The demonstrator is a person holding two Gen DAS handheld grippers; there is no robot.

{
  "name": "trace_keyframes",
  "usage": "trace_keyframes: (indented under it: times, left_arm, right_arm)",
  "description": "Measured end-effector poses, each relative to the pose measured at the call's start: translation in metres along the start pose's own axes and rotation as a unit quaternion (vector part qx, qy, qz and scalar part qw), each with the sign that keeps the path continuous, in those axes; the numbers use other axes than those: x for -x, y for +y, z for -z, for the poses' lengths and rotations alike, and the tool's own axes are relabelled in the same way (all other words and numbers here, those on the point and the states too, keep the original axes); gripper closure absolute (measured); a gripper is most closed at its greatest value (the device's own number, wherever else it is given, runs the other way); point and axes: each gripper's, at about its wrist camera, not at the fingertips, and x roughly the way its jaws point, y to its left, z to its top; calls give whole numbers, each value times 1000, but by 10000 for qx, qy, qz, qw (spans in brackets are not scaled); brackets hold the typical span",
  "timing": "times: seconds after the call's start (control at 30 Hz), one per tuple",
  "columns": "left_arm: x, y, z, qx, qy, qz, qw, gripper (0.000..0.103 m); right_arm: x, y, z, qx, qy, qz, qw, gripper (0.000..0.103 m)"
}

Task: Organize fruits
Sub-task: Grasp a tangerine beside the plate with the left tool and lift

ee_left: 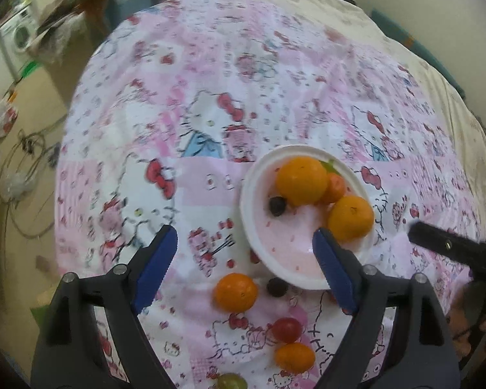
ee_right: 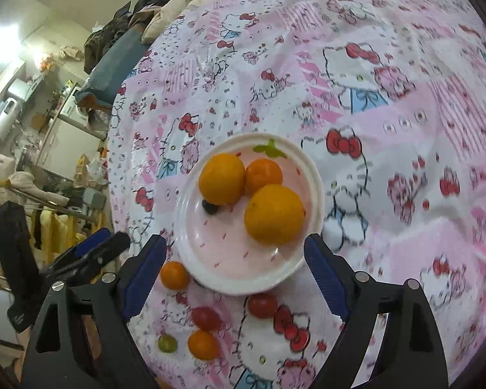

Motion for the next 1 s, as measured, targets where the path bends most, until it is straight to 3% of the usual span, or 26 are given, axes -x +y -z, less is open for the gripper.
trace_keyframes:
  times: [0.2,0.37,0.47,0.6,0.7,0.77,0.9,1.0]
  left_arm:
    - [5,29,13,534,68,-120,9985,20]
    - [-12,46,27,858,522,-168,9948,20]
    - [-30,48,36,954,885,20,9915,20]
    - [-51,37,47,843,1270,127,9882,22]
    - [-62,18,52,468,1525,35,9872,22]
    - [-65,10,54,287,1487,-47,9885,29]
    - [-74,5,54,130,1566,-162,9874,58]
    - [-76,-2,55,-32,1595,-171,9870,64]
  right_arm:
    - [8,6,16,71,112,-7,9999,14]
    - [5,4,20,-4,214,19,9998,14]
    - [1,2,22,-63,251,66,9996,14]
    - [-4,1,21,-104,300,103,9994,14]
    - [-4,0,21,-91,308,106,9994,14]
    - [-5,-1,21,-112,329,105,9993,14]
    - [-5,0,21,-66,334,115,9994,14]
    - [-6,-2,21,-86,360,143,9992,14]
